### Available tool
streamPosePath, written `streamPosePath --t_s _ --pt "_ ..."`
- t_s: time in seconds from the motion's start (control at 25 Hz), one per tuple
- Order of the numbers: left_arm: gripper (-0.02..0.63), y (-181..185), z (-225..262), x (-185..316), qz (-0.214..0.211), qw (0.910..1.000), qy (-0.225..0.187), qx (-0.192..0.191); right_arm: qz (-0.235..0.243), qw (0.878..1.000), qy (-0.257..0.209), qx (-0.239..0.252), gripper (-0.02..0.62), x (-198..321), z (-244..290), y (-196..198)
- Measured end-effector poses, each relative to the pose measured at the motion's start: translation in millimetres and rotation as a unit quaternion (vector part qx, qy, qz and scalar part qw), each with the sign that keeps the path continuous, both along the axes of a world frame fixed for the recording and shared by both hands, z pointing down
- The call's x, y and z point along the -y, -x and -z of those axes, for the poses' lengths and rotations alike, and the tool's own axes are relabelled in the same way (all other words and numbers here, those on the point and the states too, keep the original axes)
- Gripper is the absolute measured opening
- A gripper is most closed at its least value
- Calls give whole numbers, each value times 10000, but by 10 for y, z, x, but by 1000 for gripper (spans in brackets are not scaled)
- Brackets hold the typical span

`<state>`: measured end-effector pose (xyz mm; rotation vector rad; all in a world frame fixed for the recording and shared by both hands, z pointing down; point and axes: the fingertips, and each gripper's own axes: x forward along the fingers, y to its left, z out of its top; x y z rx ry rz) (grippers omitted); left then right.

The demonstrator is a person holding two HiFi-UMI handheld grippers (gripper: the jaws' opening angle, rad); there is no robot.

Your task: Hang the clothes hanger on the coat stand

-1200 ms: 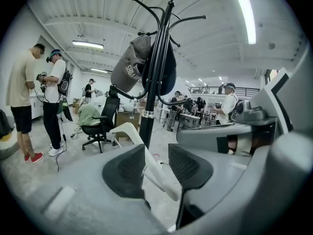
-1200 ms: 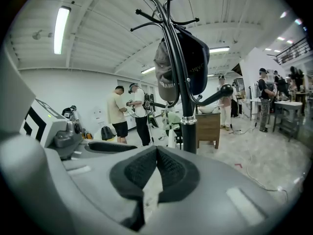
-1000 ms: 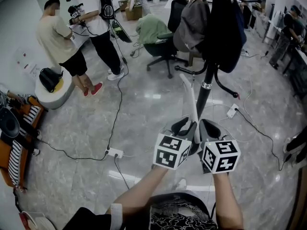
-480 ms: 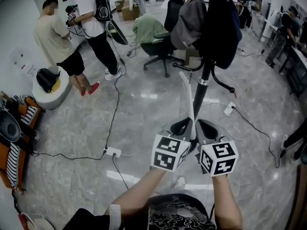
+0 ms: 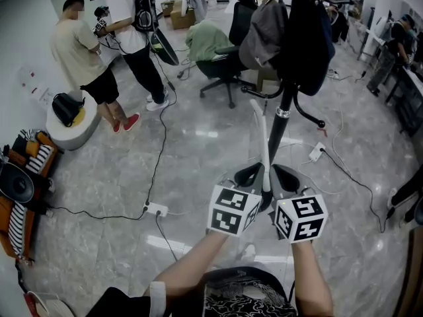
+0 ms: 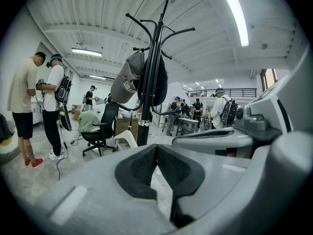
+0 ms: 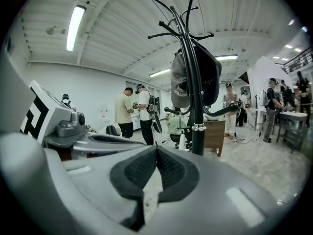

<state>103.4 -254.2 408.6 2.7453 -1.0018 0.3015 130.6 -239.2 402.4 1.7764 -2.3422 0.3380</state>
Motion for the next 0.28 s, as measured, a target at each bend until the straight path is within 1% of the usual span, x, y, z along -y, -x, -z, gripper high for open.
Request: streamPosePath --t_s 0.28 --pt "6 43 2 -32 10 10000 6 -24 -7 10000 4 6 0 -46 3 44"
